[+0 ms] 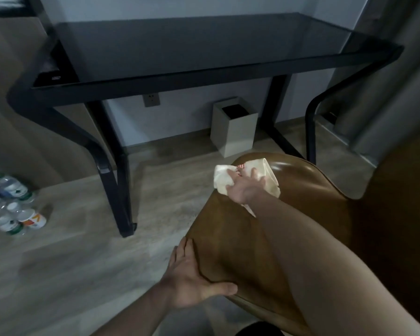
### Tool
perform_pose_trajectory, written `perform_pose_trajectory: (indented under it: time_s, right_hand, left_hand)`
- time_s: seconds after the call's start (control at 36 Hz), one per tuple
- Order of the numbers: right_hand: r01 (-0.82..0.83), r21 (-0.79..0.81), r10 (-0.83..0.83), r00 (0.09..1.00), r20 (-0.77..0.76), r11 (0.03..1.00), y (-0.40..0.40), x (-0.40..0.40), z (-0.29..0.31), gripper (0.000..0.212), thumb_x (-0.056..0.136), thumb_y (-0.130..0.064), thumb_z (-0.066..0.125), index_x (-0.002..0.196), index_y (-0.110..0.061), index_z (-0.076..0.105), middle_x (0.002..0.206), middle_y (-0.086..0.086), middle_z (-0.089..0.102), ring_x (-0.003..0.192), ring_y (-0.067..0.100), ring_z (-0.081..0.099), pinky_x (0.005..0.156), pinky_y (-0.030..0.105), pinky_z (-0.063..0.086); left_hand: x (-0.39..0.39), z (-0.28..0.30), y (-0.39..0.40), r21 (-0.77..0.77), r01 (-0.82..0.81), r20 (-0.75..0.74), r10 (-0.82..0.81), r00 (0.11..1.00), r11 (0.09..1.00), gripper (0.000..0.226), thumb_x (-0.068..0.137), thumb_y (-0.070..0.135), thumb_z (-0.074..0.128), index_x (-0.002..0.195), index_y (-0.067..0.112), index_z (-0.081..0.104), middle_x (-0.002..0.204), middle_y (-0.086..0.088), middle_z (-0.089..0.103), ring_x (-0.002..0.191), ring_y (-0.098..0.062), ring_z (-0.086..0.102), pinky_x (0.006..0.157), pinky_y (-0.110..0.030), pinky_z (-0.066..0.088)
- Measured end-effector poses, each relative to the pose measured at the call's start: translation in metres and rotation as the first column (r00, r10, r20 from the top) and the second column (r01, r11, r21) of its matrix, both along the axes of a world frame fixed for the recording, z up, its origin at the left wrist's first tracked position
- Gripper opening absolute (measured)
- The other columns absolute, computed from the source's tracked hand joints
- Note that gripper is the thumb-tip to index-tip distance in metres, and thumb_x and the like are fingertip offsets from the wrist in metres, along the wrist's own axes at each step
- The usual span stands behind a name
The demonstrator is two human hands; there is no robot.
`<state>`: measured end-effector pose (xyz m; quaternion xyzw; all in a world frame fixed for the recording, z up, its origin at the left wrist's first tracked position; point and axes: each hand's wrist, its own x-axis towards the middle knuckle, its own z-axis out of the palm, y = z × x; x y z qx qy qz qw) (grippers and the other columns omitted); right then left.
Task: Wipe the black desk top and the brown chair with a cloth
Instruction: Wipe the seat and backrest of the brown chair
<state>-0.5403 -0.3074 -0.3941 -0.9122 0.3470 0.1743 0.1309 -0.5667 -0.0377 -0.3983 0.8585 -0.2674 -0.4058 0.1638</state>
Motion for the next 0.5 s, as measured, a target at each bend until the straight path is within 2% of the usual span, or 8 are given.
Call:
perform_pose_trajectory:
  time_s: [0.08, 0.28, 0.5]
  right_hand:
    - [-0.017, 0.006, 0.017, 0.999, 0.043, 1.000, 0.003, -0.010, 0.000, 0.061, 0.104, -0.048, 0.029, 0.160, -0.039, 0.007, 0.170, -0.003, 0.000, 0.155, 0.036, -0.005, 0.121, 0.059, 0.001]
    - [-0.002, -0.005, 0.003, 0.985, 0.171, 1.000, 0.025, -0.082, 0.004, 0.061, 0.102, -0.055, 0.034, 0.158, -0.041, 0.015, 0.168, -0.002, 0.014, 0.152, 0.033, 0.014, 0.119, 0.056, 0.018]
    - [0.014, 0.128, -0.024, 0.997, 0.079, 0.992, 0.083, -0.154, 0.017, 0.065, 0.100, -0.055, 0.036, 0.158, -0.044, 0.009, 0.168, -0.005, 0.006, 0.154, 0.031, 0.006, 0.120, 0.056, 0.015]
  left_hand:
    - [-0.002, 0.005, 0.001, 0.018, -0.009, -0.013, 0.010, 1.000, 1.000, 0.177, 0.028, 0.101, 0.065, 0.161, 0.017, -0.016, 0.168, 0.005, -0.020, 0.155, -0.020, -0.016, 0.128, -0.036, 0.007]
    - [-0.008, 0.018, 0.001, 0.056, -0.001, -0.037, 0.003, 0.999, 0.998, 0.173, 0.034, 0.098, 0.069, 0.160, 0.019, -0.019, 0.168, 0.005, -0.021, 0.156, -0.021, -0.014, 0.128, -0.041, 0.009]
    - [-0.016, 0.031, 0.006, 0.047, -0.015, -0.030, 0.017, 0.999, 0.999, 0.171, 0.037, 0.095, 0.071, 0.160, 0.016, -0.017, 0.169, 0.002, -0.017, 0.156, -0.020, -0.010, 0.128, -0.037, 0.008]
